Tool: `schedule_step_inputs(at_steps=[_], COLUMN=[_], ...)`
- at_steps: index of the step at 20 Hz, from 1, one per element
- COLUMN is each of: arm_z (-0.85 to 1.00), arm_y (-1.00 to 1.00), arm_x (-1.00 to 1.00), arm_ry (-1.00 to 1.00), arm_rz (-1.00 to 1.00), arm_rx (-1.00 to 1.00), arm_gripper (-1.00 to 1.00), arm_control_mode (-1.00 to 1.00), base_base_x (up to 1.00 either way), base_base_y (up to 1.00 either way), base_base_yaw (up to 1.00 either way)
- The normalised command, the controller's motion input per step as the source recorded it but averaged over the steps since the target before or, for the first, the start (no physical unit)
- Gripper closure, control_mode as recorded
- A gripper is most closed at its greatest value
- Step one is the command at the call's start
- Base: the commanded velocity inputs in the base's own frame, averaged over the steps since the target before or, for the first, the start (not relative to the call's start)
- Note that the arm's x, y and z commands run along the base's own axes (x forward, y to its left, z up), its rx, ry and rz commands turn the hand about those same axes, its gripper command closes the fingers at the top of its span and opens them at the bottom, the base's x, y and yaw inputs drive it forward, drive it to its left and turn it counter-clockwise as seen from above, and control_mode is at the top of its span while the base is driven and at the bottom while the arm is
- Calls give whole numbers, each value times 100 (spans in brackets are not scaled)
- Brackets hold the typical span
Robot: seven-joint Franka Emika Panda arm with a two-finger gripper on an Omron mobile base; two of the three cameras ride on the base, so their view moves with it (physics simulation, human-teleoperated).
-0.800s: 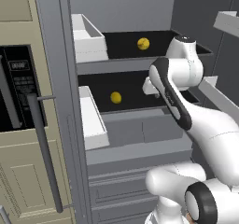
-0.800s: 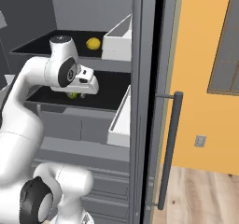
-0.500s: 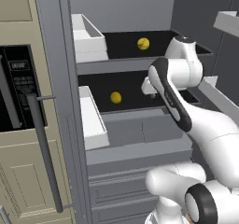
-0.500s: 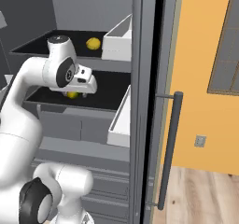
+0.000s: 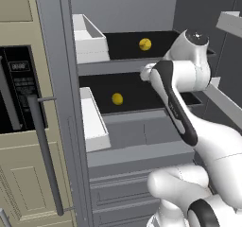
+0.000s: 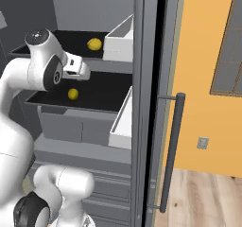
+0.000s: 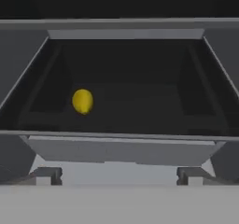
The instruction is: Grab the lemons from the fridge, place them in the blender, close the lid, and turn on the blender to create a marinade.
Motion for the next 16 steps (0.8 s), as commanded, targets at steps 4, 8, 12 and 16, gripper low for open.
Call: schedule_step_inputs(at_steps=[4, 8, 12, 16], arm_z=[99, 94, 28, -3], arm_y=[0, 3, 0, 0], arm_x=[5, 36, 65, 77], arm_ry=[-24, -6, 0, 0], arm_rz=[-8, -11, -12, -10], arm_rx=[5, 0, 0, 0], arm_gripper=[-100, -100, -100, -100], arm_control_mode=[-100, -100, -100, -100], base_base_x=[0, 0, 0, 0], base_base_y=[0, 0, 0, 0], base_base_yaw=[0, 0, 0, 0])
